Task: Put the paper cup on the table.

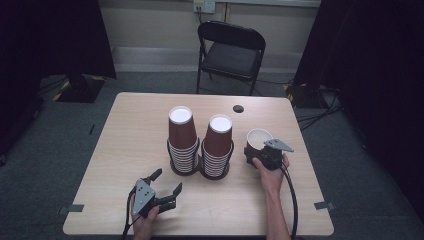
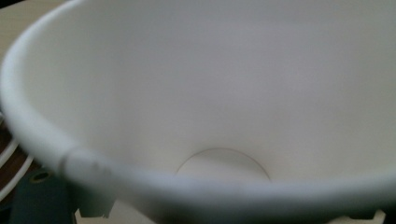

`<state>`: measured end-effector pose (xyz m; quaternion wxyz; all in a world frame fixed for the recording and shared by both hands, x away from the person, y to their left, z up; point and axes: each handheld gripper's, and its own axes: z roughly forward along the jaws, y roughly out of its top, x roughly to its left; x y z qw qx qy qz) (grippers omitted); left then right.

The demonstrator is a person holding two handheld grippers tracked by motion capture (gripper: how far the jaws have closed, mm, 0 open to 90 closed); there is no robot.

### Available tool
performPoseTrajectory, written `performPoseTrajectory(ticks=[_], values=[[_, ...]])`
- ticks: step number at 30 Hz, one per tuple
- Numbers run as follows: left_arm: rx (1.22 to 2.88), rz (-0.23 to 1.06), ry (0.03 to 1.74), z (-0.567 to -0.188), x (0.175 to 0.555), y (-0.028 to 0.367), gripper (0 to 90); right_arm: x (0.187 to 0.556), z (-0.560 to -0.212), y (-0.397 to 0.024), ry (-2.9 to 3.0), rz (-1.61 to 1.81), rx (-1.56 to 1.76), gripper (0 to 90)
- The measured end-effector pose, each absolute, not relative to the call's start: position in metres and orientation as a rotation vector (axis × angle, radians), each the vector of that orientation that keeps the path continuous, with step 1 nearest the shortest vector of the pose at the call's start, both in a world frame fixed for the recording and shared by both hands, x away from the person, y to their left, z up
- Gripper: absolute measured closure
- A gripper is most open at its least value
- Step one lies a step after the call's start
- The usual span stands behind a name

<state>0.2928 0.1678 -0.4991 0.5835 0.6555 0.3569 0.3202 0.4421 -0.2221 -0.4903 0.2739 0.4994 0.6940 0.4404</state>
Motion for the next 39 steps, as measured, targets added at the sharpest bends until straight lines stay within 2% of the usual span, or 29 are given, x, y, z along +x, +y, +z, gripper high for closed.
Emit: performPoseTrajectory(ticks=[24,39], values=[[1.523,0.747,0.839,-0.499,0.293,0.169,15.8,0.432,-0.488,-0.223,1.886,1.159,1.390,12.8],[1.523,0.754,0.852,-0.499,0.293,0.169,16.6,0.406,-0.483,-0.236,1.778,1.248,1.395,12.9]])
